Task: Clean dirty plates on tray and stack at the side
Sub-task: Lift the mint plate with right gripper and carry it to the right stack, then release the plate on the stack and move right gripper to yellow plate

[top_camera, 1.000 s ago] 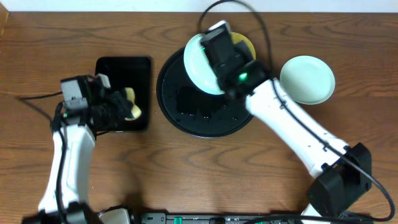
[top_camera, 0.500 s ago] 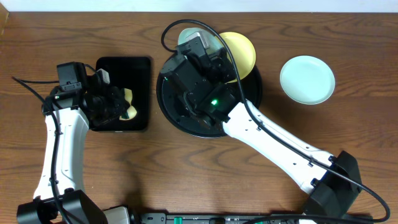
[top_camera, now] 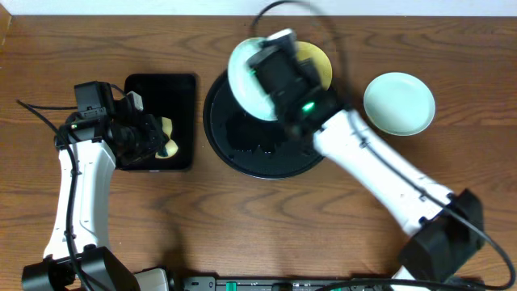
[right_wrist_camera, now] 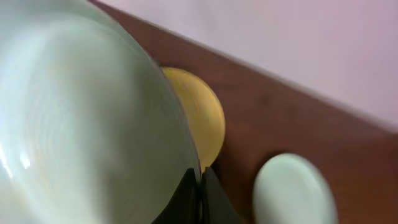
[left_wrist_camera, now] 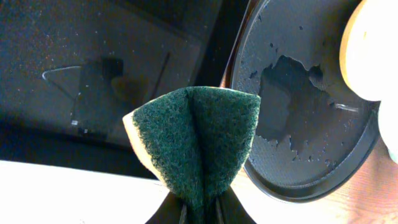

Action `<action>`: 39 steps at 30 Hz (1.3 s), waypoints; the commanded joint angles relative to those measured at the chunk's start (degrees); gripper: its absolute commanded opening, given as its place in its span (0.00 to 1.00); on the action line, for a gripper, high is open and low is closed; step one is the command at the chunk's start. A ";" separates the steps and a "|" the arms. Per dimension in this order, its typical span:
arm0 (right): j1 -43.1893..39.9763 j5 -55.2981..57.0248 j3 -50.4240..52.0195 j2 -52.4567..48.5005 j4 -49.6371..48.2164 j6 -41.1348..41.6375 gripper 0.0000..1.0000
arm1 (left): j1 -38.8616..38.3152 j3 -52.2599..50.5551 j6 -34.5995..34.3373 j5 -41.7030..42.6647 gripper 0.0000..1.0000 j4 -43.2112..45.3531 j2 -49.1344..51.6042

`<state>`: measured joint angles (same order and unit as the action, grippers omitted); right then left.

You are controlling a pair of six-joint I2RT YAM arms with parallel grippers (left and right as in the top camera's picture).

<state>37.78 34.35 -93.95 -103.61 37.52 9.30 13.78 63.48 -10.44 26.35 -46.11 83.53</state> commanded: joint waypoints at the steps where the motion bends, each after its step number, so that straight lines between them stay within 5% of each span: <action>1: -10.84 -19.34 0.20 4.13 1.81 8.13 0.01 | 0.17 1.05 0.98 -0.70 0.08 -0.13 0.31; 7: -33.00 -35.63 0.22 3.23 8.31 9.09 0.01 | 0.17 1.03 0.98 -0.70 0.08 -0.13 0.31; 15: -54.51 -36.98 0.35 -1.64 14.64 5.73 0.01 | 0.17 1.03 0.96 -0.70 0.08 0.11 0.33; 30: -59.98 -43.19 0.37 -11.23 14.58 3.89 0.03 | 0.17 0.98 0.98 -0.70 0.08 0.13 0.33; 39: -59.17 -48.48 0.39 -12.24 17.20 0.09 0.51 | 0.17 0.98 0.98 -0.72 0.09 0.17 0.33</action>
<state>-21.98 -9.26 -93.84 -114.96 53.89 12.75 13.78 63.48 -10.44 26.13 -46.04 83.53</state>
